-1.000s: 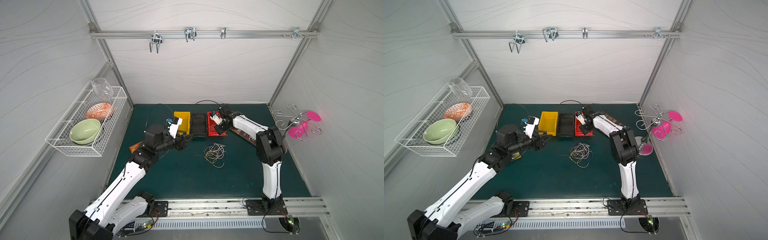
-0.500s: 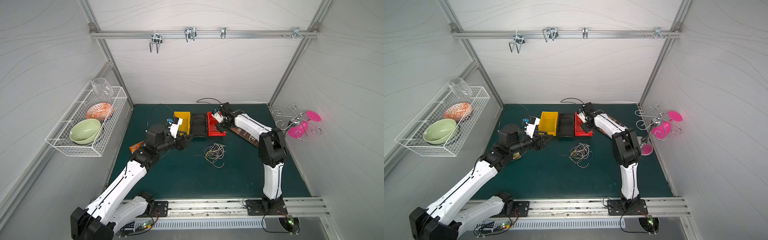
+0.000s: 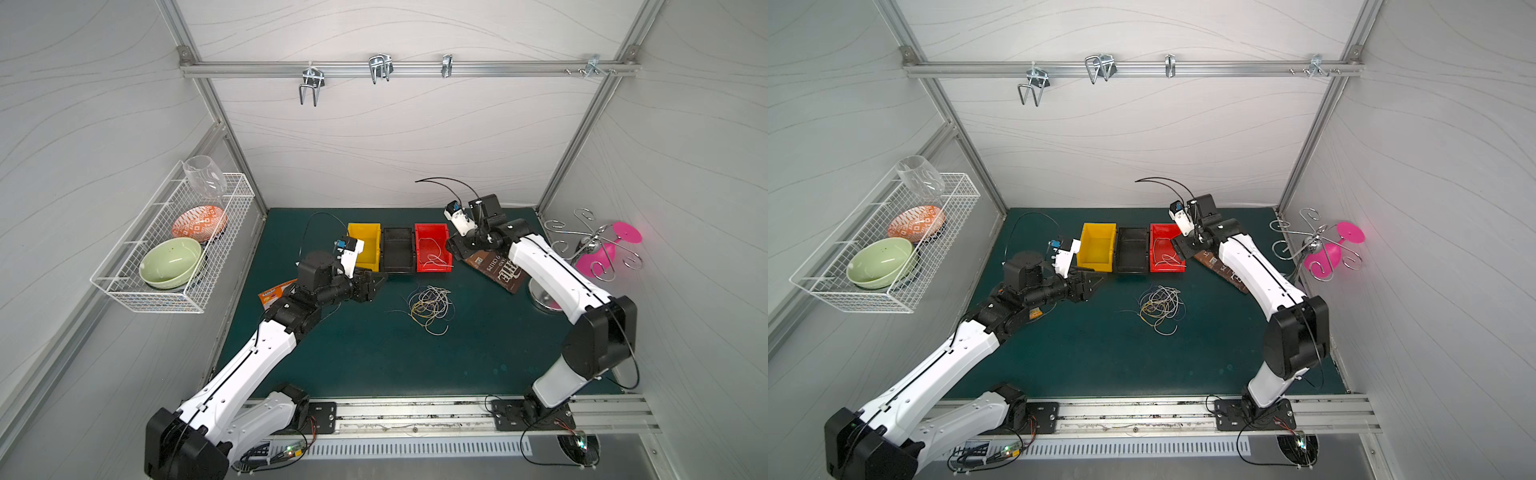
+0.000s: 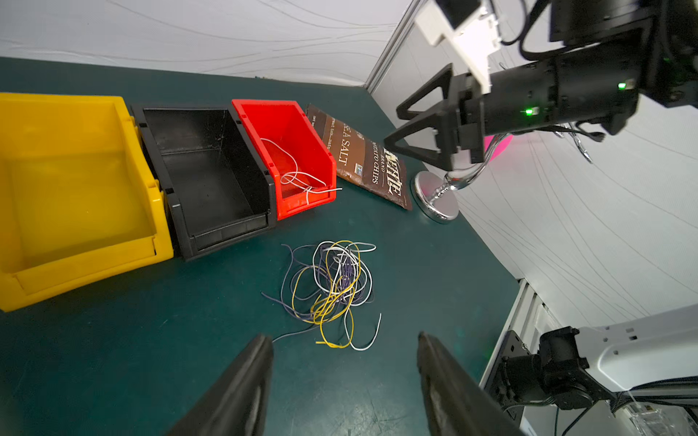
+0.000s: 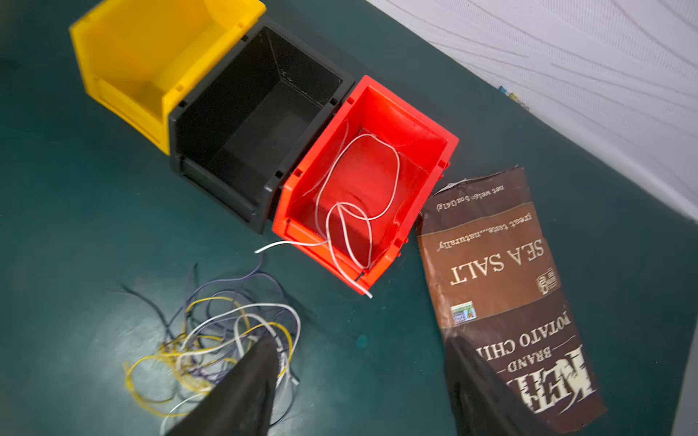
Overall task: Untangle and sort cables by color
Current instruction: Place the cable in the bin.
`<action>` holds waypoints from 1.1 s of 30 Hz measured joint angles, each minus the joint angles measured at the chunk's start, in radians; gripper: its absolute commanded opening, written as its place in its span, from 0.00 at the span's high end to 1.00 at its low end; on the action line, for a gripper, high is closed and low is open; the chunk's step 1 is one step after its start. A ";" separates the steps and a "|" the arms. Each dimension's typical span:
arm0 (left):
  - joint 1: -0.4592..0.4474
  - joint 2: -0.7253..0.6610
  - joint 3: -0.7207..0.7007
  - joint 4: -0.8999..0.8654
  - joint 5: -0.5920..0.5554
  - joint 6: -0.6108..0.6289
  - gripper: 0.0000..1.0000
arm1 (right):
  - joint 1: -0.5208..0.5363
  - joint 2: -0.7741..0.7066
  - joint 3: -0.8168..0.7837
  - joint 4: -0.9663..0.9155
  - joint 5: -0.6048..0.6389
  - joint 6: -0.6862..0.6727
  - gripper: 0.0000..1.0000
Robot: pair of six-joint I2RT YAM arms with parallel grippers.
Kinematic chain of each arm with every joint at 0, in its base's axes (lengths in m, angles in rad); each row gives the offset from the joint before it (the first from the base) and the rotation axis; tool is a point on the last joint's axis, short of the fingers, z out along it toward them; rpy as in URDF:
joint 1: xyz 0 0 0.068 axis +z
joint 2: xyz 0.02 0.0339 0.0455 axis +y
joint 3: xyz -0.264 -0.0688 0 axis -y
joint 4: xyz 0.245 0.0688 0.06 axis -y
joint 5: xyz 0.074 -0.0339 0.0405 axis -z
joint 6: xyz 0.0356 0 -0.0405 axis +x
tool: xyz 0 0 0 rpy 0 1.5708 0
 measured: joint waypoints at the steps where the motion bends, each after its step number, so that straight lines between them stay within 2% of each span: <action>1: 0.000 0.004 -0.003 0.000 0.000 -0.006 0.36 | -0.006 -0.023 -0.019 0.001 -0.014 0.010 0.24; 5: 0.000 0.027 -0.026 0.011 0.011 -0.037 0.38 | -0.036 -0.137 -0.117 0.004 -0.086 0.059 0.25; 10: 0.000 0.059 -0.064 0.021 0.023 -0.081 0.38 | -0.049 -0.164 -0.187 0.012 -0.166 0.110 0.35; 16: 0.000 0.067 -0.097 0.038 0.027 -0.127 0.38 | -0.040 -0.013 -0.183 0.044 -0.193 0.120 0.37; 23: 0.000 0.046 -0.123 0.044 0.026 -0.146 0.38 | 0.020 0.227 -0.061 0.076 -0.128 0.056 0.34; 28: 0.000 0.015 -0.124 0.043 0.016 -0.146 0.38 | 0.039 0.339 0.018 0.094 -0.077 0.019 0.33; 31: 0.000 0.005 -0.124 0.043 0.011 -0.145 0.38 | 0.039 0.400 0.073 0.102 -0.050 0.001 0.37; 33: 0.000 0.002 -0.124 0.042 0.010 -0.144 0.38 | 0.038 0.433 0.100 0.109 -0.036 -0.011 0.44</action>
